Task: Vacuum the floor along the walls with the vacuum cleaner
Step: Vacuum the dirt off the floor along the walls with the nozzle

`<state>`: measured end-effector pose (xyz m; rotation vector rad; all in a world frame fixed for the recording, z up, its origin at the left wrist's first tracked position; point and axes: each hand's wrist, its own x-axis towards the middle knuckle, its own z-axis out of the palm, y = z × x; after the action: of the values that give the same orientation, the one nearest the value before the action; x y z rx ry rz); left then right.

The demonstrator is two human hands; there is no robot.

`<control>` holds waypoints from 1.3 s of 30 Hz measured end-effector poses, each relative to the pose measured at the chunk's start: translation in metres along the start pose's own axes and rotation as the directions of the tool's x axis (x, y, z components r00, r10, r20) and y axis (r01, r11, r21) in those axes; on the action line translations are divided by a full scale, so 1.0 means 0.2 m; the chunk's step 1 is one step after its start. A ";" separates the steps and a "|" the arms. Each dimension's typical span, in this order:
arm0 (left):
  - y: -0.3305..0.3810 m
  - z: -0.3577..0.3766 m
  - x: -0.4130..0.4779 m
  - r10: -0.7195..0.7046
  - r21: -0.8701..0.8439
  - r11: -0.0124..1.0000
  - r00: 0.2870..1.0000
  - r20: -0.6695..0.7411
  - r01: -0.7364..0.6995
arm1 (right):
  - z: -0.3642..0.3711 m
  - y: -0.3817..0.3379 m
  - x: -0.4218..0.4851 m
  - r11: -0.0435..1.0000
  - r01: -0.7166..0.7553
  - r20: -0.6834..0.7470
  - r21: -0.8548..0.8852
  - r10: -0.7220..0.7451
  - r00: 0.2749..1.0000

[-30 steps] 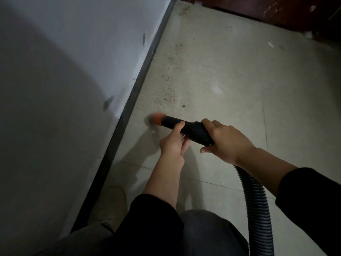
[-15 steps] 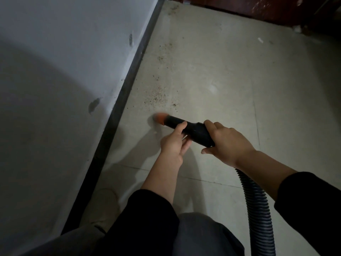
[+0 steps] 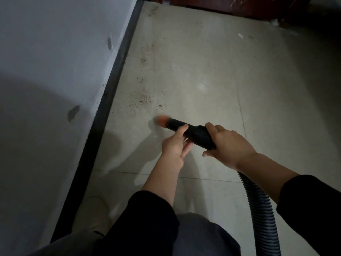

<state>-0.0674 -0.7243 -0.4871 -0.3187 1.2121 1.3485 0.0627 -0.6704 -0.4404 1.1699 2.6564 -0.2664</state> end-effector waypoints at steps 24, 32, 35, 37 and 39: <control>-0.20 0.13 -0.06 -0.108 0.084 0.991 0.991 0.074 0.102 | -0.01 0.21 -0.25 0.993 -0.089 0.033 0.073 0.087 0.996; -0.25 0.07 -0.13 -0.109 0.067 0.992 0.993 0.035 0.107 | 0.00 0.20 -0.30 0.992 -0.032 0.078 0.124 0.022 0.997; -0.24 0.05 -0.13 -0.096 0.057 0.994 0.995 0.014 0.095 | -0.01 0.18 -0.30 0.993 -0.019 0.075 0.121 0.010 0.997; -0.22 0.03 -0.13 -0.084 0.056 0.995 0.996 0.002 0.084 | 0.00 0.15 -0.28 0.993 -0.014 0.067 0.119 0.006 0.998; -0.19 0.01 -0.11 -0.070 0.054 0.996 0.998 -0.005 0.071 | 0.01 0.11 -0.25 0.994 -0.008 0.058 0.107 0.002 0.998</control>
<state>-0.0287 -0.7465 -0.4855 -0.3224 1.2271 1.2528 0.1124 -0.6907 -0.4297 1.1809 2.6181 -0.4404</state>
